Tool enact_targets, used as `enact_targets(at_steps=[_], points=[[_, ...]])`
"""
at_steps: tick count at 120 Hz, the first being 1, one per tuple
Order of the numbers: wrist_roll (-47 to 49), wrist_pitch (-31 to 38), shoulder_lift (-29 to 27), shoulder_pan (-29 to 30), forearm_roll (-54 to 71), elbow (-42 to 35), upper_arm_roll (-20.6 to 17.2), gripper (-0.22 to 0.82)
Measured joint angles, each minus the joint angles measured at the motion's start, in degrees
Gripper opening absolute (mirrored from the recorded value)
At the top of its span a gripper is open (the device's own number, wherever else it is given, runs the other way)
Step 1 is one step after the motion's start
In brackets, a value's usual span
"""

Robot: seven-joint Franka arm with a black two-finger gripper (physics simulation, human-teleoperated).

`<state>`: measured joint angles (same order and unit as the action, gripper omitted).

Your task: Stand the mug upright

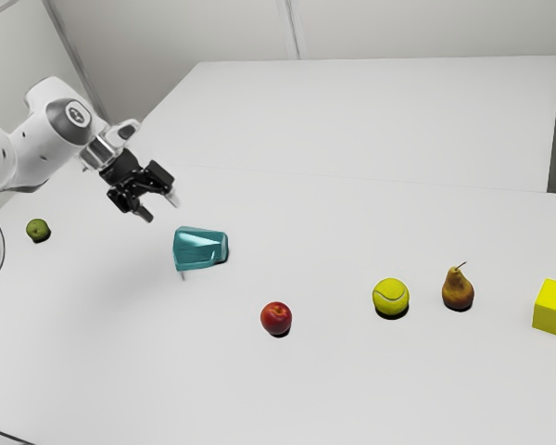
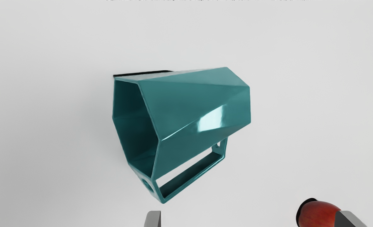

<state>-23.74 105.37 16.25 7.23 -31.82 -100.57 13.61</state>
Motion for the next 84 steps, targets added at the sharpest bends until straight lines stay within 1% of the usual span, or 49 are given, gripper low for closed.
enact_targets(at_steps=[13,29,43,56,84], points=[[-4.22,1.09,3.34,2.48,-4.56,0.08,0.01,0.60],[-9.49,1.81,6.93,3.55,-10.97,0.03,-0.03,0.60],[-14.28,1.33,9.00,4.54,-13.88,0.15,-0.07,0.60],[-18.69,0.48,9.70,4.82,-16.65,0.14,-0.31,0.60],[-27.71,-3.71,10.59,5.10,-23.43,-0.52,-0.58,0.60]])
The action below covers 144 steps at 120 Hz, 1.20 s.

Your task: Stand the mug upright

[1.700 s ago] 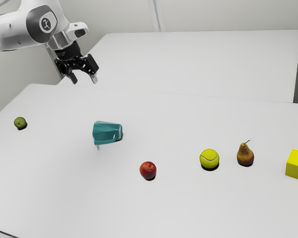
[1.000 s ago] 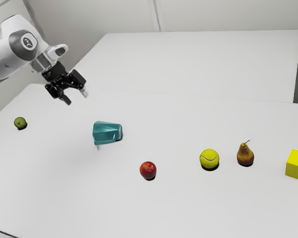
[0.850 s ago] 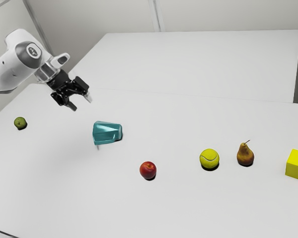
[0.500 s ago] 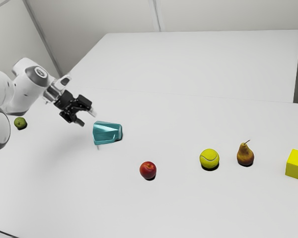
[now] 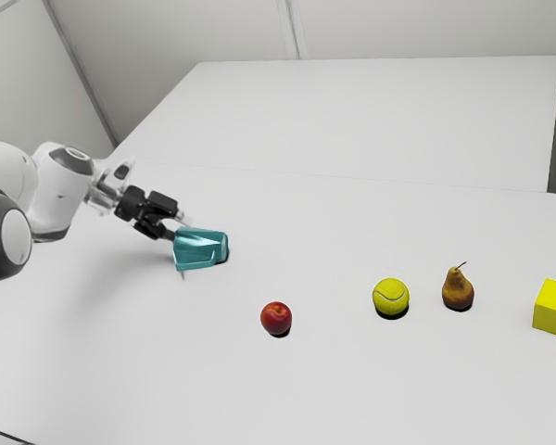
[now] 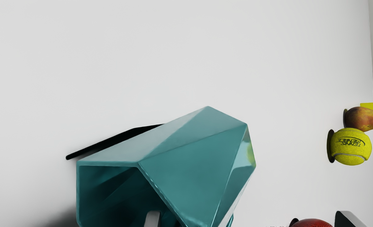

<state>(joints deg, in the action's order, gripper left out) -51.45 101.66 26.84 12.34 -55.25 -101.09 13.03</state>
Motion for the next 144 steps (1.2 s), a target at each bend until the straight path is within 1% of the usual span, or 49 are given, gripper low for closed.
enact_targets(at_steps=[10,16,21,32,39,48,59,78,105,113,124,144], points=[[-2.59,-0.87,0.59,-0.01,-2.04,-0.83,-0.36,0.60],[-3.98,-1.25,0.72,-0.01,-2.92,-1.05,-0.48,0.57],[-5.05,-1.50,0.76,0.01,-3.48,-1.13,-0.52,0.49],[-7.16,-1.86,0.79,0.01,-4.25,-1.16,-0.55,0.25],[-8.32,-1.98,0.80,0.00,-4.52,-1.13,-0.55,0.12],[-9.64,-2.12,0.74,0.02,-4.70,-0.97,-0.55,0.01],[-11.03,-2.12,0.66,-0.01,-4.65,-0.69,-0.55,-0.07],[-12.91,-2.06,-0.13,-0.03,-4.56,-0.48,-0.55,-0.13],[-14.03,-2.01,-5.50,-0.38,-2.41,-0.97,-1.14,-0.15],[-12.74,-1.05,-7.13,-0.54,2.47,-0.52,-2.94,-0.16],[-9.33,0.69,-10.57,-0.71,13.08,0.31,-6.07,-0.17],[-0.49,4.09,-17.12,-1.40,32.65,-0.39,-11.94,-0.18]])
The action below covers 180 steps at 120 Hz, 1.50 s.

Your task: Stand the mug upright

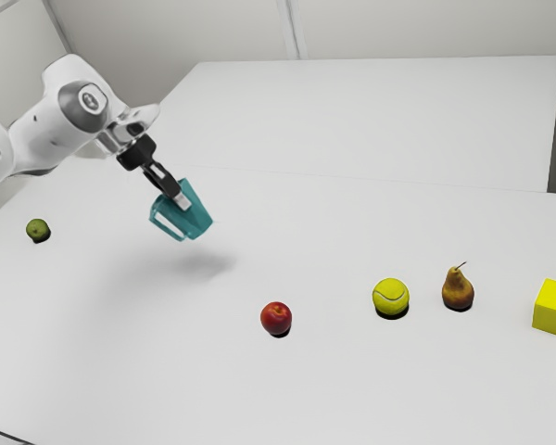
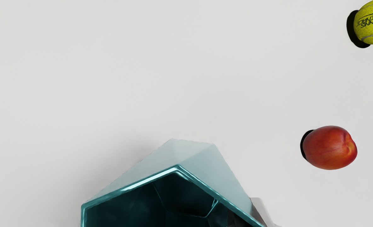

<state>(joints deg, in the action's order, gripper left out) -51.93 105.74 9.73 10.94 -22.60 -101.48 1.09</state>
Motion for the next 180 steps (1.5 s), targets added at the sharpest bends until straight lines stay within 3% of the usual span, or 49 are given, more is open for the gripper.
enact_targets(at_steps=[24,35,73,114,123,139,150,169,180], points=[[9.69,7.62,-11.52,-1.15,11.21,-14.38,-2.34,-0.18],[13.61,12.46,-13.66,-0.69,15.40,-19.18,-4.06,-0.18],[25.50,25.12,-11.67,-0.92,21.64,-26.88,-5.57,-0.18],[33.43,29.46,-7.45,-0.48,22.19,-27.57,-5.55,-0.17],[34.53,29.75,-7.12,-0.48,22.12,-27.57,-5.60,-0.10],[36.13,30.02,-7.12,-0.73,21.92,-27.52,-5.57,0.19],[37.02,29.88,-8.21,-0.81,21.81,-27.45,-5.57,0.34],[38.17,29.40,-10.75,-0.79,21.58,-26.84,-5.64,0.48],[38.67,26.70,-11.52,-0.57,21.24,-22.77,-5.91,0.52]])
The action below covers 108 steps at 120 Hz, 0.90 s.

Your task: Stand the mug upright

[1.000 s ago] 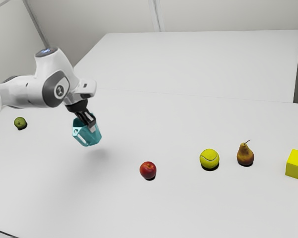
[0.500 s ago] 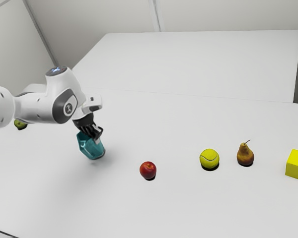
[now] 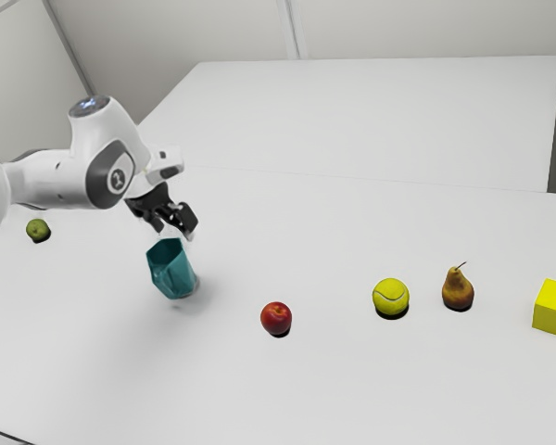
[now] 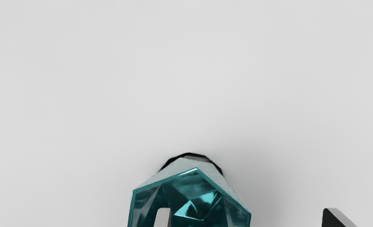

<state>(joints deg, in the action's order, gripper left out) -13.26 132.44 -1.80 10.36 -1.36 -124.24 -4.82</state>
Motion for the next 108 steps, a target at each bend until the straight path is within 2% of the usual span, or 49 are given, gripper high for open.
enact_targets(at_steps=[32,45,64,108], points=[[1.01,-15.62,2.59,-0.54,-1.92,20.76,-0.04,0.58],[1.32,-21.41,3.53,-0.76,-2.15,26.74,-0.02,0.59],[1.69,-27.81,7.79,-0.41,-2.20,34.98,-0.28,0.60],[2.20,-33.19,9.39,-0.22,-2.32,37.21,-0.45,0.60]])
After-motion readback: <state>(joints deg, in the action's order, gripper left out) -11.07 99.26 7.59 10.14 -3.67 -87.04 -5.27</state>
